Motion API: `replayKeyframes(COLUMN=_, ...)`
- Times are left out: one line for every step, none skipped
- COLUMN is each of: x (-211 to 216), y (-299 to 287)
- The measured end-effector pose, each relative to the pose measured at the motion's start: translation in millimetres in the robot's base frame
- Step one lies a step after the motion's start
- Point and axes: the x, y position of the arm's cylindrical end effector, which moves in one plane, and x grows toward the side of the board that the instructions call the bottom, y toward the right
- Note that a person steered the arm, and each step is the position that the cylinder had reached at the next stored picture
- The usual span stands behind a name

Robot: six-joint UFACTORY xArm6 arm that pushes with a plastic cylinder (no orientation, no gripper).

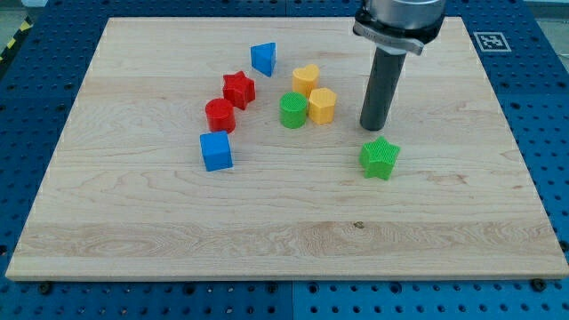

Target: Separate the hexagon from the green circle and heart

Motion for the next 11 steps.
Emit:
replayKeyframes(x=15.8, y=-11.7)
replayKeyframes(x=15.1, y=-50.8)
replayKeyframes(x=10.1, y=-96.1)
replayKeyframes(x=-0.6, y=-109.7)
replayKeyframes(x=-13.7, y=-112.9)
replayKeyframes(x=-16.2, y=-112.9)
replayKeyframes(x=-23.6, y=-112.9)
replayKeyframes(x=-24.0, y=-112.9)
replayKeyframes(x=-27.7, y=-110.4)
replayKeyframes(x=-34.9, y=-106.2)
replayKeyframes(x=-35.2, y=-101.2)
